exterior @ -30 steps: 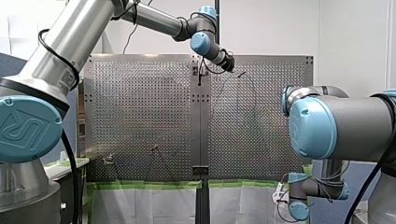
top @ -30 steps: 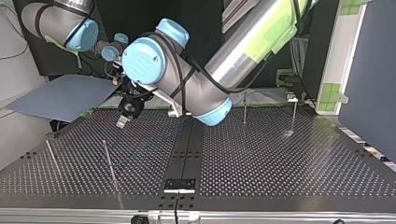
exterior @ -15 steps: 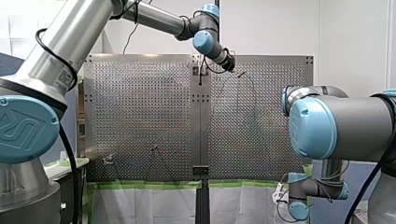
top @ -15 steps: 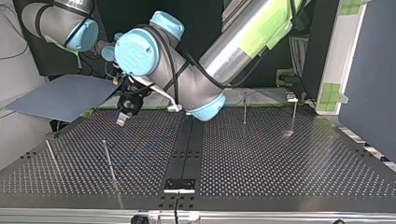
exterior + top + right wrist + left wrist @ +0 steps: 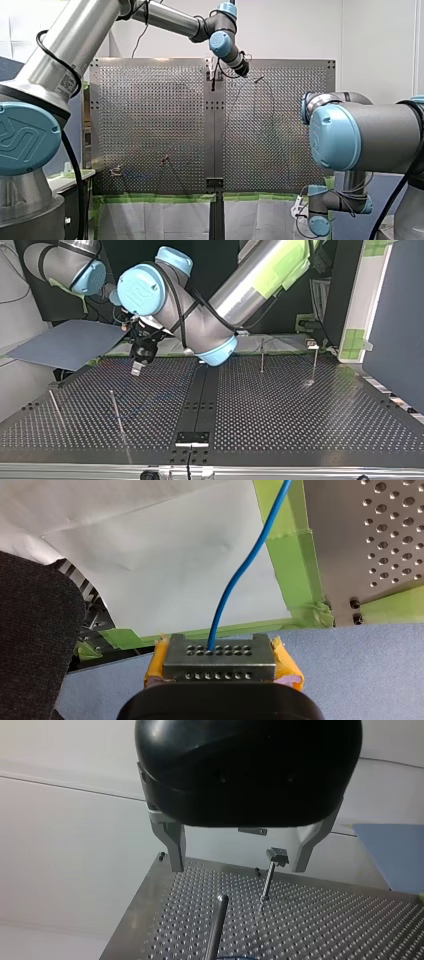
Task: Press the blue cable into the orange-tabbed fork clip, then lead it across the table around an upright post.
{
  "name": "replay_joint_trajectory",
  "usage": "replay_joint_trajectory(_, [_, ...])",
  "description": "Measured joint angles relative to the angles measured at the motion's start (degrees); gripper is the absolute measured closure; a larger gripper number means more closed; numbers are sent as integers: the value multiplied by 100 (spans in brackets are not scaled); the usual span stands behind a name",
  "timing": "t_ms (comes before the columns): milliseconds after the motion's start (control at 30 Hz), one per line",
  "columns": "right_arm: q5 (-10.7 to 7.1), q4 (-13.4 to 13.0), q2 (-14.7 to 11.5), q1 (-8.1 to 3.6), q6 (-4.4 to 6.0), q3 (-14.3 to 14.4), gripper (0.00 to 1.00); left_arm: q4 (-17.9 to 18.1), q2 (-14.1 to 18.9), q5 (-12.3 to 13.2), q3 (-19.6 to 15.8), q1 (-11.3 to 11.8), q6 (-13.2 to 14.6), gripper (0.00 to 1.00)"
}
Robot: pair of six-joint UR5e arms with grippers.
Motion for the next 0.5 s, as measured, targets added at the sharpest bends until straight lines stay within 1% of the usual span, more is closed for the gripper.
replay_joint_trajectory(267, [0,-8,2,22,0,0,100,-40,22,-411,-44,-56,-213,0])
replay_joint_trajectory(500, [0,-10,5,33,0,0,100,-49,40,-765,-46,-104,-314,0])
